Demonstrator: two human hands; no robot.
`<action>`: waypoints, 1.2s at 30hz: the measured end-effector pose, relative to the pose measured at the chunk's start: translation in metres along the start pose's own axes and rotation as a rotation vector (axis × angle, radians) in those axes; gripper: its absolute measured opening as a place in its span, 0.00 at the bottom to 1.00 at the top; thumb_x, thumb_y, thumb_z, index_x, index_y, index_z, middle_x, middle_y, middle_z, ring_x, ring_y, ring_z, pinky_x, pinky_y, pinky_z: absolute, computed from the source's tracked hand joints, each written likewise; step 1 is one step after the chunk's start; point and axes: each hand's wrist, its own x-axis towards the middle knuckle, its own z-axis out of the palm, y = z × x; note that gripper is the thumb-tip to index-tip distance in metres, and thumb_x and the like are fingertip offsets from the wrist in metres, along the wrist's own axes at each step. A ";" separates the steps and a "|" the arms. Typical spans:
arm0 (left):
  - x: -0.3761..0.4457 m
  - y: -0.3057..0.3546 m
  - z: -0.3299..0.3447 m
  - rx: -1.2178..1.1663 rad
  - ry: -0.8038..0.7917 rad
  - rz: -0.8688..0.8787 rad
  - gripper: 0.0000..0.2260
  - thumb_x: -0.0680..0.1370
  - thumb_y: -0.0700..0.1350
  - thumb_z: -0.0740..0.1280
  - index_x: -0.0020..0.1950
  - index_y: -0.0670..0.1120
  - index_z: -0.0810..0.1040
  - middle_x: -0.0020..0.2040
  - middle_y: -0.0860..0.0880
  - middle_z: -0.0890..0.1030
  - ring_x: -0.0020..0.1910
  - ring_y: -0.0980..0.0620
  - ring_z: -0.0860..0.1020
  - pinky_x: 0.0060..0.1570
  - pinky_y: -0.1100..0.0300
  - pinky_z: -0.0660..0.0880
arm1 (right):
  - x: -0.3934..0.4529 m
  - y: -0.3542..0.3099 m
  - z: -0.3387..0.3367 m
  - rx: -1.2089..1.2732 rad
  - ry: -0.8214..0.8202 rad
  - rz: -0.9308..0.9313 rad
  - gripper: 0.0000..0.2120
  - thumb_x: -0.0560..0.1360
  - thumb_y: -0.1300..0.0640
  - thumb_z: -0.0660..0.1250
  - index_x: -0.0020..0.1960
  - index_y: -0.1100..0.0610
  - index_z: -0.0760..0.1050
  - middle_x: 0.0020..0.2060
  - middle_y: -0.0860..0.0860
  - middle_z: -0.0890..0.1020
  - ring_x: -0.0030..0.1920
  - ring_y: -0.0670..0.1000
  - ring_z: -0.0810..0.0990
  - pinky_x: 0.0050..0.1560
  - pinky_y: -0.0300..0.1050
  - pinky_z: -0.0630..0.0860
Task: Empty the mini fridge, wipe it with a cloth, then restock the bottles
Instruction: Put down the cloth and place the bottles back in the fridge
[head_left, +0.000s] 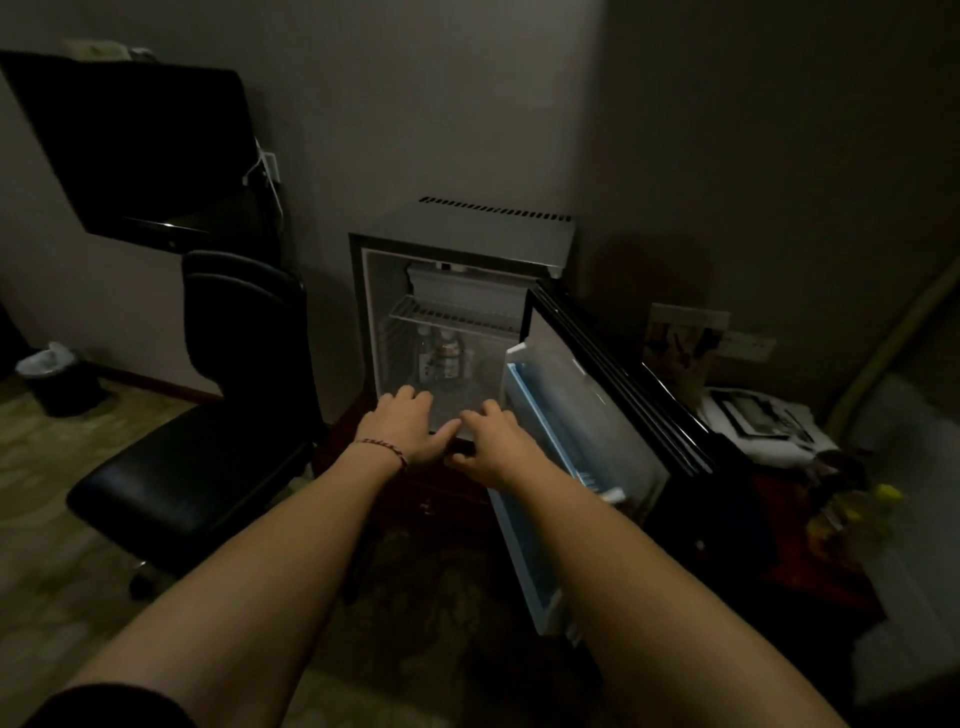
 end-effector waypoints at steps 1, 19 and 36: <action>-0.010 0.004 0.004 0.000 -0.009 0.016 0.30 0.77 0.67 0.58 0.70 0.48 0.68 0.67 0.45 0.70 0.64 0.43 0.71 0.61 0.46 0.73 | -0.014 0.001 0.002 0.007 -0.004 0.018 0.26 0.76 0.46 0.70 0.70 0.52 0.68 0.66 0.55 0.67 0.67 0.58 0.68 0.64 0.57 0.73; -0.158 0.140 0.059 -0.045 -0.111 0.190 0.29 0.75 0.69 0.57 0.61 0.47 0.73 0.59 0.45 0.73 0.55 0.44 0.75 0.54 0.47 0.76 | -0.229 0.102 0.006 0.039 -0.134 0.122 0.31 0.75 0.48 0.72 0.75 0.48 0.66 0.72 0.52 0.69 0.69 0.55 0.71 0.66 0.54 0.74; -0.156 0.345 0.115 -0.048 -0.188 0.263 0.25 0.76 0.65 0.62 0.63 0.47 0.72 0.59 0.45 0.74 0.55 0.47 0.75 0.55 0.52 0.76 | -0.285 0.294 -0.056 -0.047 -0.088 0.193 0.31 0.74 0.48 0.73 0.73 0.50 0.67 0.67 0.50 0.67 0.64 0.53 0.72 0.61 0.52 0.76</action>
